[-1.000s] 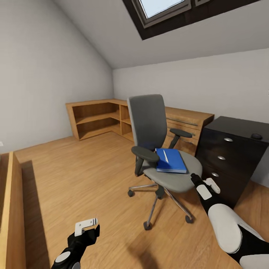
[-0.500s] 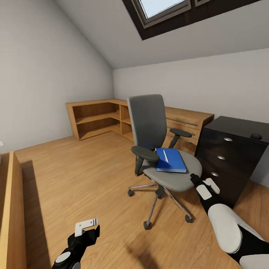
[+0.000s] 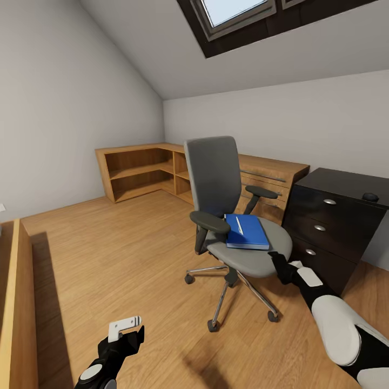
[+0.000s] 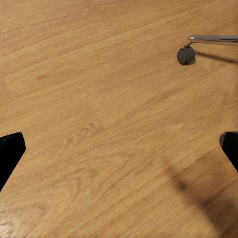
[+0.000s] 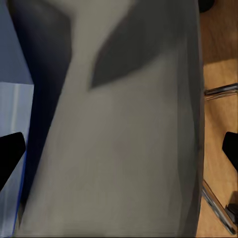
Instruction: In the bedroom, organize the workspace by keeping the computer under the desk, ensuring the monitor is on the desk, placing the keyboard on the desk next to the monitor, placing the mouse on the desk next to the keyboard, moving the folder from the swivel chair onto the desk next to the mouse, stacking the notebook on top of the folder with the pen on top of the notebook, and positioning the swivel chair next to the desk.
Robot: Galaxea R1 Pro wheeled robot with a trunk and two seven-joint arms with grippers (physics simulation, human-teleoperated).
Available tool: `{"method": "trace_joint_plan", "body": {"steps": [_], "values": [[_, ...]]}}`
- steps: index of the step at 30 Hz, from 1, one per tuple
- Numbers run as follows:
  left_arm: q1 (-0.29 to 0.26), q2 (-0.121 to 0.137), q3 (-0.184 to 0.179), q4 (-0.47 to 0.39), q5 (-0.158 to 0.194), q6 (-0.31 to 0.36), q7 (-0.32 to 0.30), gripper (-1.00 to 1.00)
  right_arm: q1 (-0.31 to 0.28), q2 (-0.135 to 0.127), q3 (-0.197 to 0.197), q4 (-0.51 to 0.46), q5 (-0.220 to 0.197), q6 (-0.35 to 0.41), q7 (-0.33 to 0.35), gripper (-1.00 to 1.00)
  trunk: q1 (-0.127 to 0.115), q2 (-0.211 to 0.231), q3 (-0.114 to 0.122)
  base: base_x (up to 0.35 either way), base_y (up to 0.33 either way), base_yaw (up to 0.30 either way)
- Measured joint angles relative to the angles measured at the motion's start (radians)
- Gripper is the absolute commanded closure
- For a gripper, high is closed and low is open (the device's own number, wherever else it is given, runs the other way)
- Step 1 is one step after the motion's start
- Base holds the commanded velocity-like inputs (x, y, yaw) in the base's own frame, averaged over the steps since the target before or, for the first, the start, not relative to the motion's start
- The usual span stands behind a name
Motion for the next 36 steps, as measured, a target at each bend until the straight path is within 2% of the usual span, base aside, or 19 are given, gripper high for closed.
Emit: {"method": "trace_joint_plan", "body": {"steps": [13, 17, 22, 36], "values": [[0.0, -0.001, 0.0, 0.0, -0.001, 0.0, 0.0, -1.0, 0.001, -0.001, 0.0, 0.009, -0.006, 0.005, 0.001, -1.0, 0.0, 0.0, 0.0, 0.005, 0.0, 0.0], [0.0, -0.001, 0.0, -0.001, -0.002, 0.0, -0.002, -1.0, 0.001, 0.0, 0.0, 0.011, 0.007, 0.004, 0.0, -1.0, 0.0, 0.0, 0.0, 0.205, 0.0, 0.0], [0.0, -0.001, 0.0, -0.002, -0.002, -0.001, -0.003, -1.0, 0.0, -0.002, -0.001, 0.008, 0.0, 0.003, 0.002, -1.0, -0.001, 0.0, 0.0, 0.309, 0.085, 0.0], [0.0, -0.001, -0.001, -0.002, 0.0, 0.001, -0.003, -1.0, 0.001, 0.0, 0.0, 0.01, 0.002, 0.003, 0.001, -1.0, 0.0, 0.0, 0.0, 0.204, 0.214, 0.008]]}}
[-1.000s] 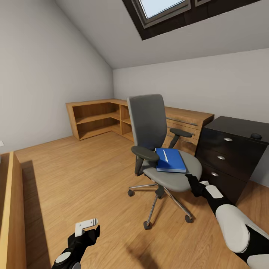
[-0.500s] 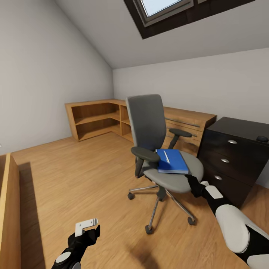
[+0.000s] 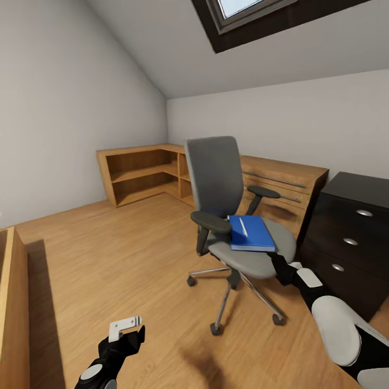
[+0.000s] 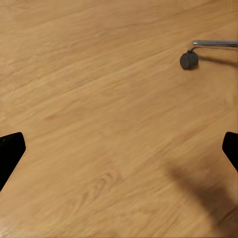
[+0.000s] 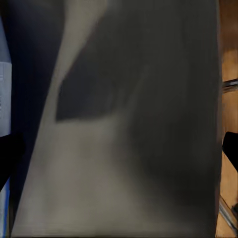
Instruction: In the bedroom, organize the workspace by keeping the computer under the desk, ensuring the monitor is on the desk, placing the keyboard on the desk next to the monitor, placing the mouse on the desk next to the keyboard, moving the folder from the swivel chair onto the desk next to the mouse, stacking the notebook on top of the folder with the pen on top of the notebook, and positioning the swivel chair next to the desk.
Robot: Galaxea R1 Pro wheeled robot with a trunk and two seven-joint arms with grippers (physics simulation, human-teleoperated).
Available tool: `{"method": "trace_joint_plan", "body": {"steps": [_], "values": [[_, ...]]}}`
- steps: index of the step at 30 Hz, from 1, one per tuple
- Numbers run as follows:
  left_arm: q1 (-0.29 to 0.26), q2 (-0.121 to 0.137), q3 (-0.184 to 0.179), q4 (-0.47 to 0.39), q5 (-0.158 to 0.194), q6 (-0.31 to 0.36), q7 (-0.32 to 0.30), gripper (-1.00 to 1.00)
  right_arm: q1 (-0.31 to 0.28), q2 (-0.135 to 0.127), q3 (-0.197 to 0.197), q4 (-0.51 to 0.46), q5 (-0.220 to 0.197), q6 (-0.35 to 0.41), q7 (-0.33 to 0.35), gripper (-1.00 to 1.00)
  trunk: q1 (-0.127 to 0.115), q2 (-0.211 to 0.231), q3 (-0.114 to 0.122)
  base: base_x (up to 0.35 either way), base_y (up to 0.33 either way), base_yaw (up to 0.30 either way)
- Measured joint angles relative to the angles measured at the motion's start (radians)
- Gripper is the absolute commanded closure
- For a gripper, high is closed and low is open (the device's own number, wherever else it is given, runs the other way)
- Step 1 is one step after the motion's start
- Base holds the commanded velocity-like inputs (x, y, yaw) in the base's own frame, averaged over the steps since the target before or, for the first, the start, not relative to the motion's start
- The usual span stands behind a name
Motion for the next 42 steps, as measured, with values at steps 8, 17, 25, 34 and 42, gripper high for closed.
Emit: {"method": "trace_joint_plan", "body": {"steps": [8, 17, 25, 34, 42], "values": [[0.0, 0.001, -0.054, 0.001, -0.001, -0.002, 0.007, -1.0, -0.001, 0.002, -0.004, -0.001, -0.002, -0.004, 0.003, -1.0, 0.0, 0.0, 0.0, 0.006, 0.008, 0.228], [0.0, 0.001, -0.075, 0.001, -0.002, -0.002, 0.008, -1.0, -0.001, 0.002, -0.001, -0.001, -0.001, -0.002, 0.003, -1.0, 0.0, 0.0, 0.0, 0.088, 0.0, 0.139], [0.0, 0.001, -0.076, 0.001, -0.002, -0.002, 0.008, -1.0, 0.0, 0.0, 0.0, 0.0, 0.013, -0.001, 0.0, -1.0, 0.0, 0.0, 0.0, 0.174, 0.047, 0.003], [0.0, 0.001, -0.076, 0.001, -0.002, -0.002, 0.009, -1.0, 0.0, 0.001, 0.0, -0.001, 0.001, -0.002, 0.003, -1.0, -0.001, 0.0, 0.0, 0.303, 0.02, 0.0], [0.0, 0.001, -0.076, 0.001, -0.002, -0.002, 0.01, -1.0, 0.0, 0.003, 0.0, 0.001, 0.008, -0.004, 0.003, -1.0, -0.001, 0.0, 0.0, 0.323, 0.024, 0.0]]}}
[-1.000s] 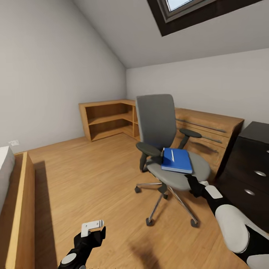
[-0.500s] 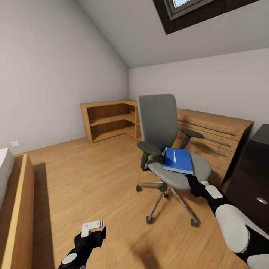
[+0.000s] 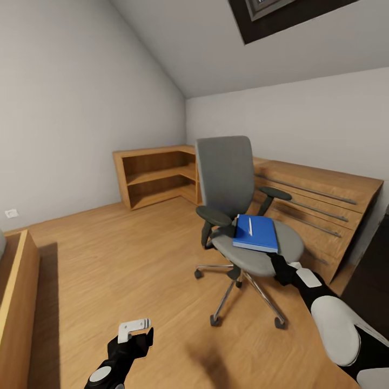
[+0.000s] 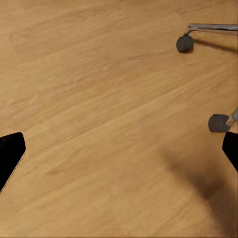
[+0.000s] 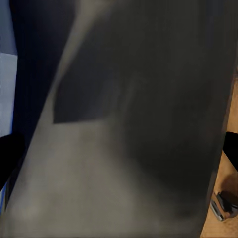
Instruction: In the bedroom, organize the workspace by keeping the computer under the desk, ensuring the monitor is on the desk, placing the keyboard on the desk next to the monitor, placing the mouse on the desk next to the keyboard, moving the folder from the swivel chair onto the desk next to the mouse, stacking the notebook on top of the folder with the pen on top of the notebook, and positioning the swivel chair next to the desk.
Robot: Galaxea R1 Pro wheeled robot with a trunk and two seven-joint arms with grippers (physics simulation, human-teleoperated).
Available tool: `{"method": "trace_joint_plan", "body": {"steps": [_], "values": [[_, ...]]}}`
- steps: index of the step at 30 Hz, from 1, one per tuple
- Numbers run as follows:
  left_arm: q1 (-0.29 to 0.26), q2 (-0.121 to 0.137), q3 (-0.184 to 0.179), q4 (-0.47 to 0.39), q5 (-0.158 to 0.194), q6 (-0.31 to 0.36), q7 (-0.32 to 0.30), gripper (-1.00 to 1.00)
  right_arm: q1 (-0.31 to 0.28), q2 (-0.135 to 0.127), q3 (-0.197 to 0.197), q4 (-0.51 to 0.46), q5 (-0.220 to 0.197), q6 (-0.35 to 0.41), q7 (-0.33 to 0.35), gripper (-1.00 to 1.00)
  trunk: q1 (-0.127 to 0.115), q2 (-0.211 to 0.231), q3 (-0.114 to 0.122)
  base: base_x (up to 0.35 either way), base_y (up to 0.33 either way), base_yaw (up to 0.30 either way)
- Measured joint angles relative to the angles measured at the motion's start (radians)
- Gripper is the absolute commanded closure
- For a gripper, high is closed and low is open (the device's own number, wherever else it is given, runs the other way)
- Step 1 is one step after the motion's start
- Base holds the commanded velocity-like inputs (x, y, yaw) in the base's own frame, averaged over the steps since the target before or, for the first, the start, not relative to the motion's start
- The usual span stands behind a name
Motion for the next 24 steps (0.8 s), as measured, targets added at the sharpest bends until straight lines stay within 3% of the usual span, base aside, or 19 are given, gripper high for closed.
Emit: {"method": "trace_joint_plan", "body": {"steps": [7, 12, 19, 24], "values": [[0.0, 0.0, 0.0, -0.001, -0.001, 0.0, 0.0, -1.0, 0.0, 0.0, -0.001, 0.001, 0.002, 0.0, 0.0, -1.0, 0.0, 0.0, 0.0, 0.298, 0.165, 0.0], [0.0, 0.0, 0.001, 0.0, -0.001, 0.0, 0.0, -1.0, 0.0, 0.001, 0.002, 0.0, -0.011, 0.0, 0.003, -1.0, 0.001, 0.0, 0.0, 0.069, 0.049, 0.0], [0.0, 0.0, 0.001, 0.0, 0.001, 0.001, 0.0, -1.0, 0.0, 0.001, 0.002, 0.0, -0.01, -0.002, 0.003, -1.0, 0.001, 0.0, 0.0, -0.206, -0.005, 0.0], [0.0, 0.0, 0.001, 0.001, 0.001, 0.001, 0.0, -1.0, 0.0, 0.001, 0.002, -0.001, -0.009, -0.003, 0.003, -1.0, 0.001, 0.0, 0.0, -0.271, -0.175, 0.0]]}}
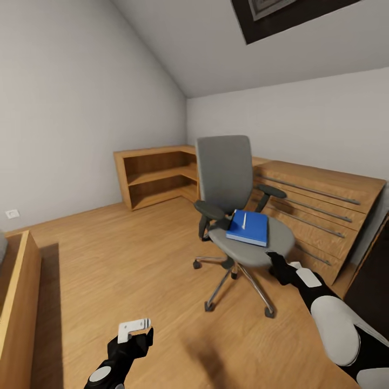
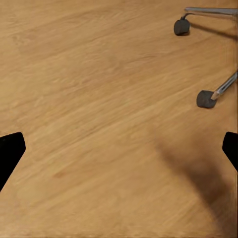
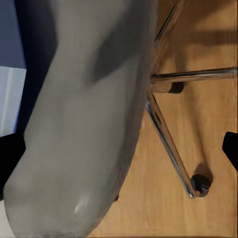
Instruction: In the bedroom, organize the workspace by keeping the computer under the desk, ensuring the monitor is on the desk, placing the keyboard on the desk next to the monitor, placing the mouse on the desk next to the keyboard, moving the folder from the swivel chair onto the desk next to the mouse, stacking the notebook on top of the folder with the pen on top of the notebook, and positioning the swivel chair next to the desk.
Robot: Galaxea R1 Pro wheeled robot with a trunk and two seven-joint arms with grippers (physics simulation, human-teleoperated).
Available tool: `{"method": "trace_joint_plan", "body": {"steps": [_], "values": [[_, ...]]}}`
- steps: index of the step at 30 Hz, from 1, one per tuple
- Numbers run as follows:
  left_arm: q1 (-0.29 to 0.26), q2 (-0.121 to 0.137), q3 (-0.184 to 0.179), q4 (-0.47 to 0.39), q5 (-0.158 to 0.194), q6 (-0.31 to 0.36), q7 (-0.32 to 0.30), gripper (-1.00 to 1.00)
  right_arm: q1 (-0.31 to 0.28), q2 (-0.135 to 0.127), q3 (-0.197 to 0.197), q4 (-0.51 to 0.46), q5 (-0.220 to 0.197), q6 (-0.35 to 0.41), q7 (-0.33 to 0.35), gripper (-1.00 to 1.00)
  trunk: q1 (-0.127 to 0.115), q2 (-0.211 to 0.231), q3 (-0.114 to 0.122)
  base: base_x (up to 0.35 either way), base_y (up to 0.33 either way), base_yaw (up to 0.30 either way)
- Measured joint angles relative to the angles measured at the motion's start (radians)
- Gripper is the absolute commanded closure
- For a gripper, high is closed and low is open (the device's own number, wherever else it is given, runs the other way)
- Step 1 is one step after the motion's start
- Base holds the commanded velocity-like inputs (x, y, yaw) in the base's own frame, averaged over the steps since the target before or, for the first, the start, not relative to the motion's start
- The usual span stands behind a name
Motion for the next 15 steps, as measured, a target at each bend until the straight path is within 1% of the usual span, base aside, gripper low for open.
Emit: {"method": "trace_joint_plan", "body": {"steps": [15], "values": [[0.0, 0.0, 0.0, 0.0, -0.001, -0.001, 0.0, -1.0, 0.0, 0.0, 0.0, 0.0, 0.003, -0.002, 0.0, -1.0, 0.0, 0.0, 0.0, -0.272, -0.198, 0.0]]}}
